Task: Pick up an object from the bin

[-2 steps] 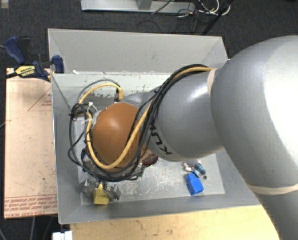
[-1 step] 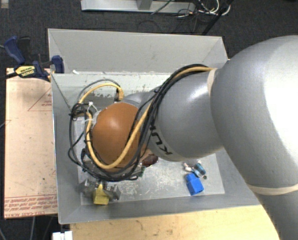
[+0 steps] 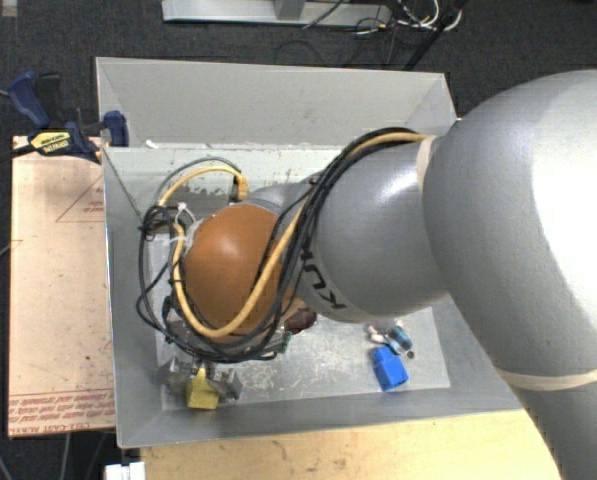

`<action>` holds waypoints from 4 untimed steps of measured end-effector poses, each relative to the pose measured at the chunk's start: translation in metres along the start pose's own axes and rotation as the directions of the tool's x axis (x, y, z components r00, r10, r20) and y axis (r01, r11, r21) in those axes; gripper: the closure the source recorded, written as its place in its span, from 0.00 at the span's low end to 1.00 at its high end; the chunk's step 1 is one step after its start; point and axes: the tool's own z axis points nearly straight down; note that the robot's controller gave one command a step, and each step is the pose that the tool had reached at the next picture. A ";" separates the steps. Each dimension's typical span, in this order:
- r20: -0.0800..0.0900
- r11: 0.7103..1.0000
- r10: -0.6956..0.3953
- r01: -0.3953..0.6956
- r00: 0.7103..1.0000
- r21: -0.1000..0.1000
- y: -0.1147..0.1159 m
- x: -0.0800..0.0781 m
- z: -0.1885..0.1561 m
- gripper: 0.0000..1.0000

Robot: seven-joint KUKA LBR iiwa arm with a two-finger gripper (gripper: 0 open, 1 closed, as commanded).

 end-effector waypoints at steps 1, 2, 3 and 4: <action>-0.005 1.000 0.000 0.000 1.000 -0.004 0.001 0.001 -0.007 1.00; -0.008 1.000 -0.001 0.001 1.000 -0.007 0.003 0.002 -0.029 1.00; -0.001 1.000 0.001 -0.001 1.000 0.000 0.001 0.000 -0.051 1.00; 0.001 1.000 0.001 -0.001 1.000 0.002 0.000 -0.001 -0.065 1.00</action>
Offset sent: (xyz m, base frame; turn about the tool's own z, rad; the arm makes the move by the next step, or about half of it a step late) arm 0.0000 0.0000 0.0099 0.0000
